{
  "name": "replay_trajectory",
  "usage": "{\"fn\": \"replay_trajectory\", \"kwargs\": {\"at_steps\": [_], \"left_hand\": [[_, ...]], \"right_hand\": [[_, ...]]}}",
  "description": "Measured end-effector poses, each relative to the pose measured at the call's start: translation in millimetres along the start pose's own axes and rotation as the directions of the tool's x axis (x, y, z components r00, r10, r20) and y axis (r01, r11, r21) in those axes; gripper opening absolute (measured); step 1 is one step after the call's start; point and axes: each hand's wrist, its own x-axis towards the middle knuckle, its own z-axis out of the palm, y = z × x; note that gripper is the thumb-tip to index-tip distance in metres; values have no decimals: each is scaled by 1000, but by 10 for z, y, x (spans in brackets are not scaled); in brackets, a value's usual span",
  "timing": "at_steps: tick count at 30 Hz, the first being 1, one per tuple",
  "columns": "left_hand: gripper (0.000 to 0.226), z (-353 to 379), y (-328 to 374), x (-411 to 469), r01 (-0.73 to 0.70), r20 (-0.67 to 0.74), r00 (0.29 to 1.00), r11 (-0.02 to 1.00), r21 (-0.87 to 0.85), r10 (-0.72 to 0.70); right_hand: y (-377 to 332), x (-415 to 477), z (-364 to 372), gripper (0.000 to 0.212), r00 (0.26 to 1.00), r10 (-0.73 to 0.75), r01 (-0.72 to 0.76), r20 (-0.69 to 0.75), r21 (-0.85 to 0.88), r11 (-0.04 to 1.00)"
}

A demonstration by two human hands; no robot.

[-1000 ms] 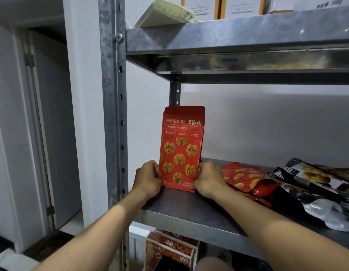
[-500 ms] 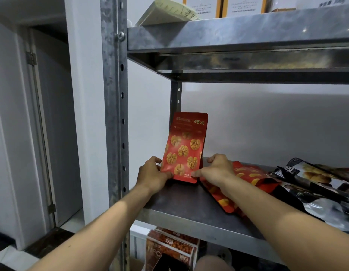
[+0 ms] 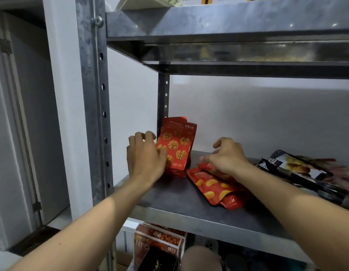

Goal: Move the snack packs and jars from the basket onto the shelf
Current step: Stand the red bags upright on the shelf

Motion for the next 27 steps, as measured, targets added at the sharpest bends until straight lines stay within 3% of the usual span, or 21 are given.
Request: {"fn": "replay_trajectory", "kwargs": {"at_steps": [3, 7, 10, 12, 18, 21, 27], "left_hand": [[34, 17, 300, -31, -69, 54, 996, 996, -51, 71], [21, 163, 652, -126, -36, 273, 959, 986, -160, 80], [28, 255, 887, -219, 144, 580, 815, 968, -208, 3], [37, 291, 1040, -267, 253, 688, 724, 948, -195, -51], [31, 293, 1397, -263, 502, 769, 610, 844, -190, -190], [46, 355, 1464, -256, 509, 774, 600, 843, -173, -203], [44, 495, 1575, -319, 505, 798, 575, 846, -170, -183]], "right_hand": [[99, 17, -172, 62, 1000, 1, -2, -21, -67, 998], [254, -22, -393, 56, 999, 30, -22, 40, -173, 985], [368, -33, -499, 58, 988, 94, -63, 120, -239, 969], [415, -26, -557, 66, 976, 119, -75, 184, -232, 970], [491, 34, -697, 64, 943, 172, -107, 287, -227, 968], [566, 102, -754, 72, 926, 201, -113, 321, -273, 955], [844, 121, -941, 80, 906, 277, -151, 319, -369, 917]]}}
